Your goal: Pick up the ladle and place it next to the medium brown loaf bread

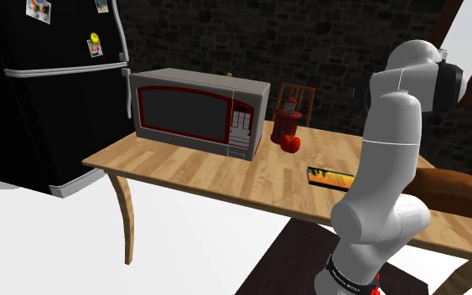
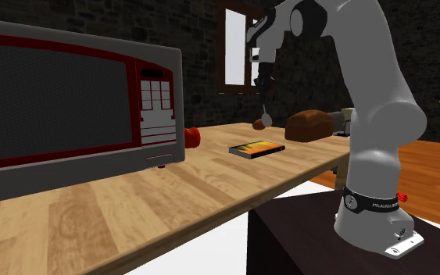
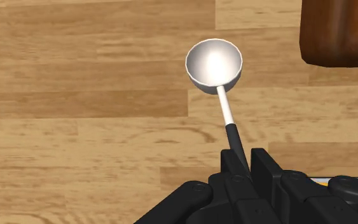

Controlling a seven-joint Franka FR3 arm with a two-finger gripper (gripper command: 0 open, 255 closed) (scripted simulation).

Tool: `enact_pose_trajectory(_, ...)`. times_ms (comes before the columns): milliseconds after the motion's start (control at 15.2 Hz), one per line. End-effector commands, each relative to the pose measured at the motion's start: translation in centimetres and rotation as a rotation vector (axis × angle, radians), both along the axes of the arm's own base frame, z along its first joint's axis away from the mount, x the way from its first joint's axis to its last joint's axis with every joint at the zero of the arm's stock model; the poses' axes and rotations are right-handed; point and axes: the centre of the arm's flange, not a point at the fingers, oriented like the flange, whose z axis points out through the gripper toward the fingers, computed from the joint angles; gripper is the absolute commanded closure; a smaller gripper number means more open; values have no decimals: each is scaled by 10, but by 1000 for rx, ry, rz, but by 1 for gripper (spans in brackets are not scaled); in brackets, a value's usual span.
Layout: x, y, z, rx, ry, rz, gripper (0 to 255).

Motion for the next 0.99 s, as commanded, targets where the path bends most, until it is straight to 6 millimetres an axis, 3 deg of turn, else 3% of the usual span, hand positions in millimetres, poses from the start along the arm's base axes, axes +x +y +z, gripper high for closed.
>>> enact_pose_trajectory(0, -23, -13, 0, 1, -1, 2, 255)
enact_pose_trajectory(924, -25, -15, -69, 1, -1, 2, 255)
